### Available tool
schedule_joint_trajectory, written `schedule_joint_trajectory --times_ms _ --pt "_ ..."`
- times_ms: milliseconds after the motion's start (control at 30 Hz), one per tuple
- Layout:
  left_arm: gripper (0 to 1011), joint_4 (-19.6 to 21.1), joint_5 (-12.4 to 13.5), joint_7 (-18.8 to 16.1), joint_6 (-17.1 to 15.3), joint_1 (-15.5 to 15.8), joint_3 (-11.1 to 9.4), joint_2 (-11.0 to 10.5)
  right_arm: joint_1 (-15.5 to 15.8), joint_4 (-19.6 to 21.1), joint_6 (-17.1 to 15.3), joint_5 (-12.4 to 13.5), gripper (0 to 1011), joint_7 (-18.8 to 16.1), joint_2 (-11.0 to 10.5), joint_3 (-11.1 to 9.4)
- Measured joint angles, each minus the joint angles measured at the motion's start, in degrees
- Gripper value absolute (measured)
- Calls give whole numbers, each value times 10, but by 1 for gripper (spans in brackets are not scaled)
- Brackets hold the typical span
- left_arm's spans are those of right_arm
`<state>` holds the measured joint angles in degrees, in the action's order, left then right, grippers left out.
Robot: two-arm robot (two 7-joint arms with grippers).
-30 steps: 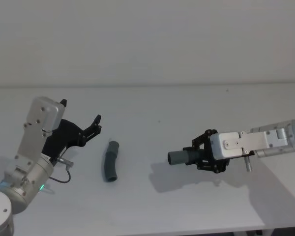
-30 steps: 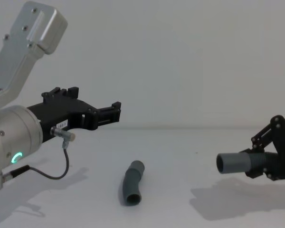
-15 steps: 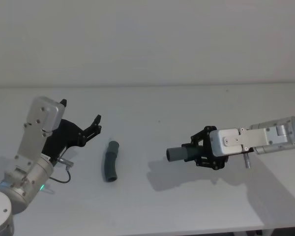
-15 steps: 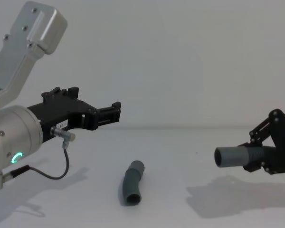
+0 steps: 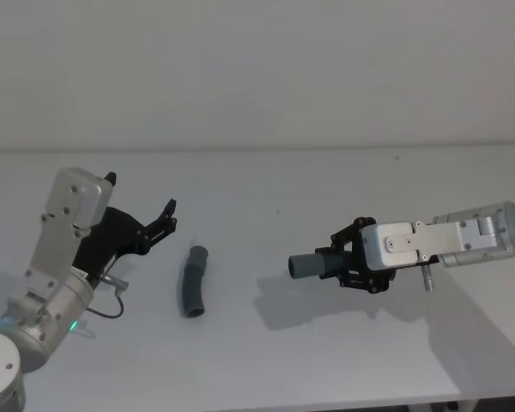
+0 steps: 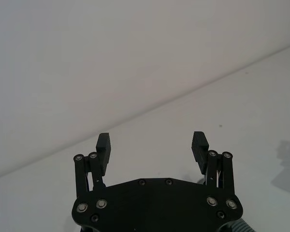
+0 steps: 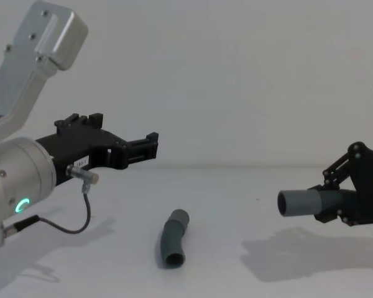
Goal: Use both hands to pick up one end of the pipe from the table, align the ends, and insert them.
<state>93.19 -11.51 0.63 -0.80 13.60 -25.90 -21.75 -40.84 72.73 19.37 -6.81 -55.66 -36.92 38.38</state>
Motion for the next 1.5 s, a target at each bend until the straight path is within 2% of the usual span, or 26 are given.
schedule_joint_trajectory --times_ms 333,533,733,1133,1200,1300,1500 --pt "1001 9 -19 -4 -5 2 14 17 -2 -2 0 -2 272 2 1 2" --pt "1001 23 -41 -17 -28 5 28 39 -2 -3 1 -2 272 3 2 2" --pt "1001 41 -63 -39 -71 5 41 64 -2 -3 1 -3 272 3 2 3" --pt "1001 84 -94 -100 -191 4 58 114 -3 -4 1 -3 272 4 2 3" --pt "1001 88 -97 -108 -208 4 59 118 -3 -4 1 -3 272 4 2 3" --pt "1002 101 -102 -122 -253 5 60 125 -3 -4 1 -3 272 4 2 3" --pt "1002 117 -105 -129 -308 7 57 124 -3 -4 1 -3 272 4 2 3"
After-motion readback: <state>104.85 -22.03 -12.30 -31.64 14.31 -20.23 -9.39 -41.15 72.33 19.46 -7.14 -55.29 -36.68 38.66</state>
